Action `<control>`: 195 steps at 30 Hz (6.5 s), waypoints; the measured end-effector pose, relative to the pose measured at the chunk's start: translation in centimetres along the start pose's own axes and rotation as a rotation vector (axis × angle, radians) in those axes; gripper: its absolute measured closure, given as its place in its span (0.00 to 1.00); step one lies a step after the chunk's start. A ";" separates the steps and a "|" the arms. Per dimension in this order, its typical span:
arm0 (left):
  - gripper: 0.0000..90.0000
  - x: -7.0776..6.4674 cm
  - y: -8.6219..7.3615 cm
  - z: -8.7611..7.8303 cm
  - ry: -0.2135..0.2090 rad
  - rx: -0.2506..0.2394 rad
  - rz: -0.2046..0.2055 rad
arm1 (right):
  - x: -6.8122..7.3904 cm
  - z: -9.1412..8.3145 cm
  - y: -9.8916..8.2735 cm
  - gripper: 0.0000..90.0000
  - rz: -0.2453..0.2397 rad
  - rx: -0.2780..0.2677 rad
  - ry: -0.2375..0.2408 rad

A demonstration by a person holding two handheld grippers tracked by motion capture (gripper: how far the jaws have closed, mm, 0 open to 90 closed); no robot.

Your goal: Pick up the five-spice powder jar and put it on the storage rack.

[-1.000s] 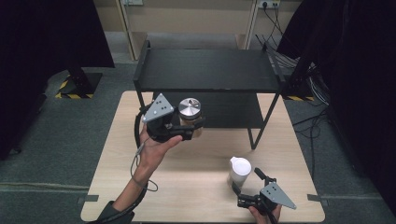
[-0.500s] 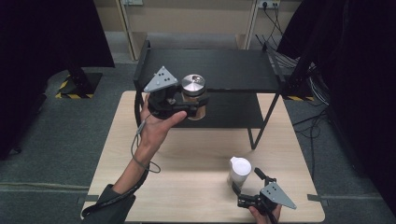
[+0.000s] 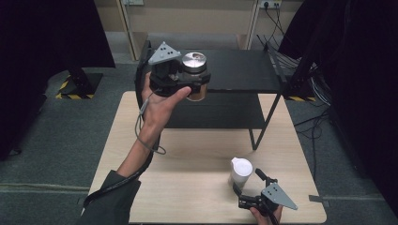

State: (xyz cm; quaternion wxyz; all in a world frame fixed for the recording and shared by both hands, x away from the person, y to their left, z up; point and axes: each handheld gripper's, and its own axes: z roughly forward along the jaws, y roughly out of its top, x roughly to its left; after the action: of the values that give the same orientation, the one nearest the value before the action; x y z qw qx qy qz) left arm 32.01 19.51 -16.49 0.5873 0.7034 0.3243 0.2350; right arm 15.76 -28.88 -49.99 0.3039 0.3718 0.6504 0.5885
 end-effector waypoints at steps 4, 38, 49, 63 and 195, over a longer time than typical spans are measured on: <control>0.34 -0.1 0.4 0.5 0.038 0.005 0.001 | 0.0 0.0 0.0 0.01 0.001 0.000 0.002; 0.34 -0.9 -0.3 4.6 0.273 -0.020 -0.029 | -0.2 0.0 0.1 0.01 0.003 -0.004 0.012; 0.09 -0.8 -0.6 4.3 0.286 -0.041 -0.086 | -0.2 0.0 0.1 0.01 0.000 -0.002 0.015; 0.00 -0.2 -1.9 2.5 0.237 -0.099 -0.095 | -0.2 0.1 0.1 0.01 -0.005 0.005 0.018; 0.01 -0.9 -34.8 -0.4 -0.050 -0.035 -0.066 | -0.3 0.1 0.2 0.01 -0.004 -0.003 0.018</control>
State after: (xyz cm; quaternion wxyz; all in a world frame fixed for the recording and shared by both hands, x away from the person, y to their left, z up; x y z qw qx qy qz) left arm 24.82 22.62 -50.42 0.6149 0.6876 0.3284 0.2033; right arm 16.05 -29.08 -49.86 0.2998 0.3645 0.6530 0.5923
